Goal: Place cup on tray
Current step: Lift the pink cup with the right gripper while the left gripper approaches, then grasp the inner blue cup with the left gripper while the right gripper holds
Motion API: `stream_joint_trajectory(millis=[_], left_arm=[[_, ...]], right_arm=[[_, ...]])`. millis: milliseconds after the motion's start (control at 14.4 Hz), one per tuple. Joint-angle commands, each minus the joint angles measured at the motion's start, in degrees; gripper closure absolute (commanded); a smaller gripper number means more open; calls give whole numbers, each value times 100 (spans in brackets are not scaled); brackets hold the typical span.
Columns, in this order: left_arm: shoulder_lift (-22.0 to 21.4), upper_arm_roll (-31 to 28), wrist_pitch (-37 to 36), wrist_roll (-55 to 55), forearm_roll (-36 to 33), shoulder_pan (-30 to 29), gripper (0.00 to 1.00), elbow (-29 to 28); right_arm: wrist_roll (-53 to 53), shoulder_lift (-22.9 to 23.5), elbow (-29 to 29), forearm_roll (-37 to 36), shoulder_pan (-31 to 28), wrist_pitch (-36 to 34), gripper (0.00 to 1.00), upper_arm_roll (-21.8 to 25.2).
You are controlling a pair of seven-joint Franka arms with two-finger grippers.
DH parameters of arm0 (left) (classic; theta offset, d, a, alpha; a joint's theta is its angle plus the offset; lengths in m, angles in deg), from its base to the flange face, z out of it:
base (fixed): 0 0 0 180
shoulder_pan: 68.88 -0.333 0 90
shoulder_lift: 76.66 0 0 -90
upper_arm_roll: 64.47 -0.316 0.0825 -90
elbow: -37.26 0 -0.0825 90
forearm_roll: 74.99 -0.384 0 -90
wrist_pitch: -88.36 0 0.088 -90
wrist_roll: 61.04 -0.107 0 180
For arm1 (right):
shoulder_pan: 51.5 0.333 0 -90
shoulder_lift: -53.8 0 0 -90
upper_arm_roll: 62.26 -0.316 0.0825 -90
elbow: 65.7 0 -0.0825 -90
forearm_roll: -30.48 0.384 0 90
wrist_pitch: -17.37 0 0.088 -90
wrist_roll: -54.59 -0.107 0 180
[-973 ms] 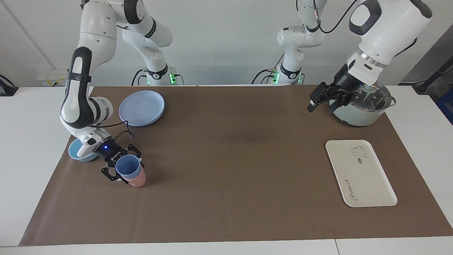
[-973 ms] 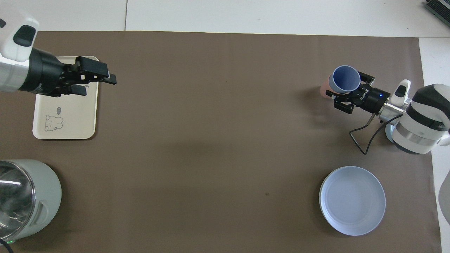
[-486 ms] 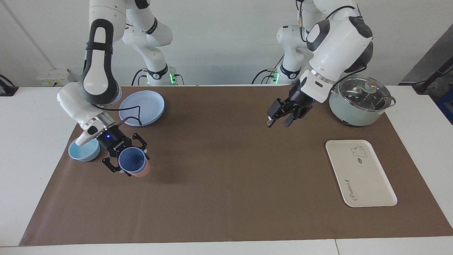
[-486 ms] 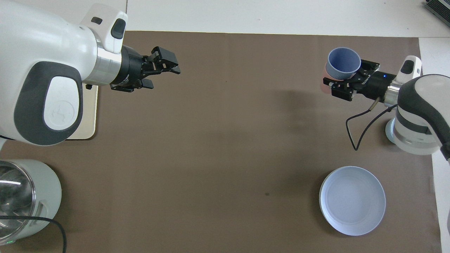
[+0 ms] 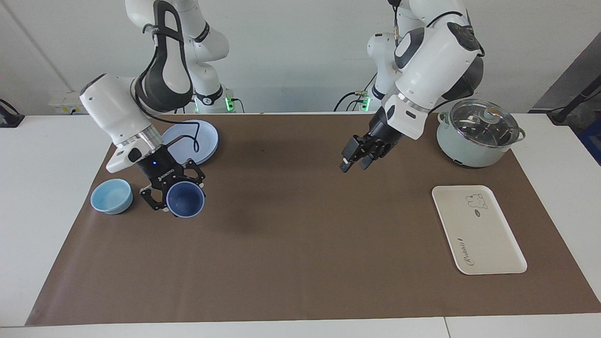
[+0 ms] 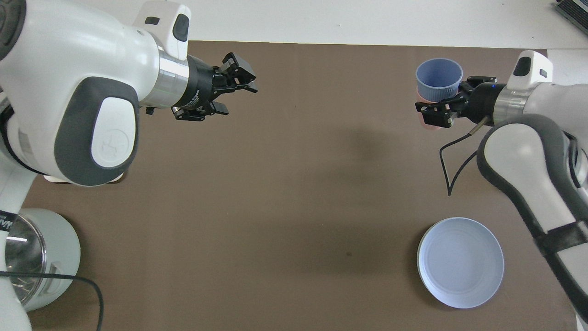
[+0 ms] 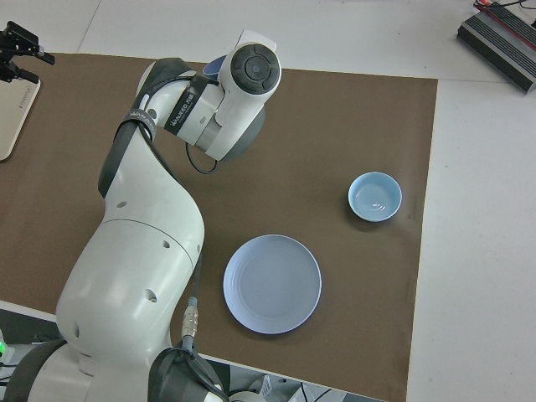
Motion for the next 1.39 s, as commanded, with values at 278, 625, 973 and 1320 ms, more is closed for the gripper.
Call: stream_joint_trajectory(millis=[278, 625, 973, 1320], left_arm=[[498, -76, 558, 1770, -113, 685, 35, 558], [621, -85, 1015, 2243, -148, 896, 36, 461], [938, -85, 1341, 2807, -535, 1073, 37, 496], [999, -76, 1315, 2790, -684, 1178, 41, 478]], right_arm=[[-3139, -66, 156, -2528, 1007, -9, 100, 2], [-4441, -49, 156, -3672, 1631, -272, 100, -16], [-5040, -31, 156, -4157, 2018, -492, 100, -16], [-5173, -14, 156, -4298, 2107, -519, 100, -16]])
